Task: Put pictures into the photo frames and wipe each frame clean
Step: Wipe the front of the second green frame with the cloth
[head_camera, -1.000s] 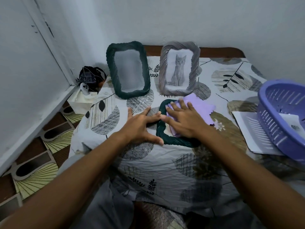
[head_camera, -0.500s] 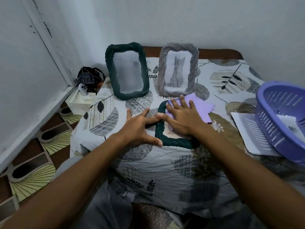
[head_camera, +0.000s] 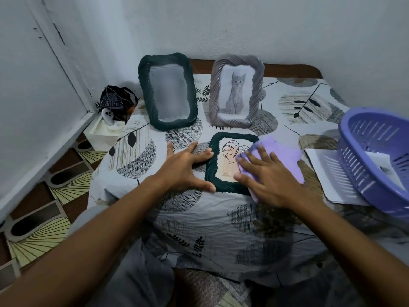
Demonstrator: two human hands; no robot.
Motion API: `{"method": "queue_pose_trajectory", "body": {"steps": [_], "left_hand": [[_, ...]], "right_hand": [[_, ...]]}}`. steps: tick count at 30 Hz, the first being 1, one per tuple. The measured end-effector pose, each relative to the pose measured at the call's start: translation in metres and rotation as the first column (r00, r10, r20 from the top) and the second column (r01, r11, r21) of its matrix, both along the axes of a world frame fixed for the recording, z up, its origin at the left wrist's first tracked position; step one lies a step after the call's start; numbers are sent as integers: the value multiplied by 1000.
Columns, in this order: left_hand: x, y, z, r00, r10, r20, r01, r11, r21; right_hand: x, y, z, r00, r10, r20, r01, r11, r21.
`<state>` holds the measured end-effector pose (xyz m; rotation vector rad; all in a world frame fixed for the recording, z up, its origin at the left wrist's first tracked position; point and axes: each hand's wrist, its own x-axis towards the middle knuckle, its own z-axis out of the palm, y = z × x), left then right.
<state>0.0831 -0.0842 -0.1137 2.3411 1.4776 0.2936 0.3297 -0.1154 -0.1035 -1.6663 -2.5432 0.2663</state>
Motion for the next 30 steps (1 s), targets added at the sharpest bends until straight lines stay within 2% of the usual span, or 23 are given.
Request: {"method": "queue_pose_trajectory", "body": {"steps": [4,6,10,13,16,20,23,25,30], "left_hand": [[1,-4,5,1000,-7,0,7,1000,-21],[2,-6,8,1000,-4,9,4,1000,-24],[1,-4,6,1000,-20,22,20,1000,-22],[1,-2,4,999,-27,21,27,999,-17],[0,-2,3,1000,-28,9,28,1000,-11],[-1,-1,3,1000,-25,-1,25,1000,-10],[1,-2,2,1000,-28,8,28,999,-18],[1,0,2,999,-30,19,30,999,-12],[-3,2,-3,1000,-21,10,21,1000,-1]], "right_hand": [[16,-23,-2,991,94,-100,-86,993,80],[24,-15,-1,993,86,-85,-76,990,122],[24,32,6,1000,-6,-23,8,993,117],[16,65,5,1000,3,-10,-2,997,73],[-1,68,1,996,93,-4,-93,995,23],[6,32,-5,972,234,-18,-231,967,106],[23,35,-4,995,65,81,-75,989,128],[10,48,-2,996,-20,86,11,995,98],[1,34,-7,979,195,-56,-191,980,60]]}}
